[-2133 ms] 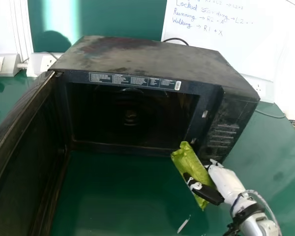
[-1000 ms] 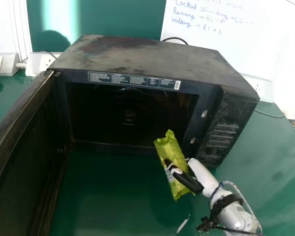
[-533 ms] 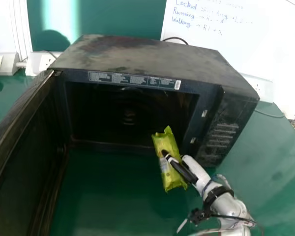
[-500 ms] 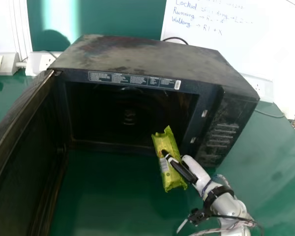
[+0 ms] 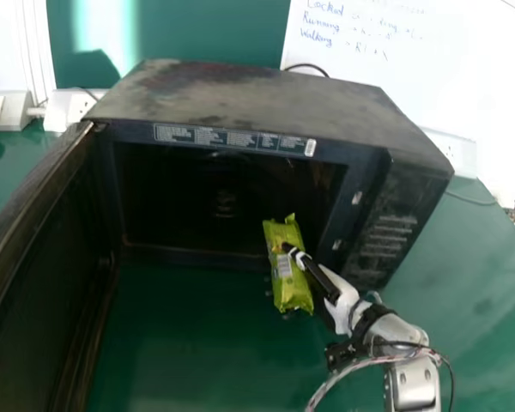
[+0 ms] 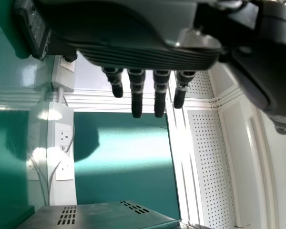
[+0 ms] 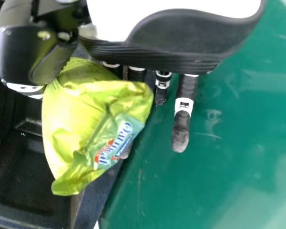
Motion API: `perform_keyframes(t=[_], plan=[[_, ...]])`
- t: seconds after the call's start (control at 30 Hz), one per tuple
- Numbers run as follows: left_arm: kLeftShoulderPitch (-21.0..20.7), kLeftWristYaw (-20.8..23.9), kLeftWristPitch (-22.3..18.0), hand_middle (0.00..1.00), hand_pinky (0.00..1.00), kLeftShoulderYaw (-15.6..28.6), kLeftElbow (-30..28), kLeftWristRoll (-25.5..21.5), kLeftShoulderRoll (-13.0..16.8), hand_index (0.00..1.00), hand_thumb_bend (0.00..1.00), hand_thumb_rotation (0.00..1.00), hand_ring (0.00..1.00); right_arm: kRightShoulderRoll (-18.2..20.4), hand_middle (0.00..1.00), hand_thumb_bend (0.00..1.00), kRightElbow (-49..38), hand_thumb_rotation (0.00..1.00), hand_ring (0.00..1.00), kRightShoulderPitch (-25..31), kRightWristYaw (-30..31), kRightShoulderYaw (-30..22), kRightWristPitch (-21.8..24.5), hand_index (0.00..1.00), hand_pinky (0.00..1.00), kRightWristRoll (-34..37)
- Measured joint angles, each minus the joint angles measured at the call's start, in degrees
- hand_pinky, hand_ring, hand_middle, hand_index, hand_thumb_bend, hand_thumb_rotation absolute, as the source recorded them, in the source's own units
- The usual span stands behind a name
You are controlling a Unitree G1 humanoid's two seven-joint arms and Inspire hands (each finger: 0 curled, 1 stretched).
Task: Put biscuit inside oven
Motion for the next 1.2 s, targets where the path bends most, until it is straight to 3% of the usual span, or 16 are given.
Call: perform_keyframes(t=[0.37, 0.43, 0.5, 0.63, 0.87, 1.0, 1.2], plan=[[0.49, 0.17, -0.02, 0.94, 0.97, -0.5, -1.61, 0.61, -0.87, 1.0, 1.0, 1.0, 0.91, -0.75, 0.45, 0.53, 8.82, 0.0, 0.29, -8.17, -0.39, 4.42, -0.59, 0.48, 0.24, -0.88], [0.54, 0.17, -0.08, 0.94, 0.98, -0.55, -1.63, 0.67, -0.98, 1.0, 1.0, 1.0, 0.9, -0.71, 0.41, 0.52, 9.97, 0.0, 0.29, -9.66, -1.22, 4.89, 0.2, 0.51, 0.24, -1.16], [0.58, 0.17, -0.21, 0.94, 0.98, -0.56, -1.66, 0.75, -1.17, 1.0, 1.0, 1.0, 0.9, -0.57, 0.46, 0.53, 10.38, 0.0, 0.28, -11.16, -2.25, 5.26, 0.93, 0.49, 0.22, -1.62], [0.67, 0.45, -0.24, 0.94, 0.97, -0.75, -1.88, 1.22, -1.88, 1.0, 1.0, 1.0, 0.91, -0.3, 0.4, 0.52, 12.12, 0.0, 0.28, -13.22, -2.95, 7.53, 0.85, 0.5, 0.22, -3.39], [0.68, 0.89, -0.45, 0.94, 0.98, -0.93, -2.04, 2.1, -2.14, 1.0, 1.0, 1.0, 0.91, -0.17, 0.44, 0.53, 15.81, 0.0, 0.31, -15.26, -4.11, 12.75, -6.58, 0.49, 0.24, -9.36], [0.68, 0.84, -0.88, 0.94, 0.98, -1.25, -2.04, 2.13, -2.18, 1.0, 1.0, 1.0, 0.91, 0.9, 0.46, 0.53, 17.97, 0.0, 0.32, -16.81, -5.11, 14.77, -8.21, 0.48, 0.26, -12.47], [0.7, 1.0, -1.01, 0.94, 0.98, -1.69, -2.02, 2.18, -2.22, 1.0, 1.0, 1.0, 0.91, 1.59, 0.4, 0.52, 20.75, 0.0, 0.24, -18.57, -6.58, 18.3, -12.94, 0.49, 0.19, -17.81]])
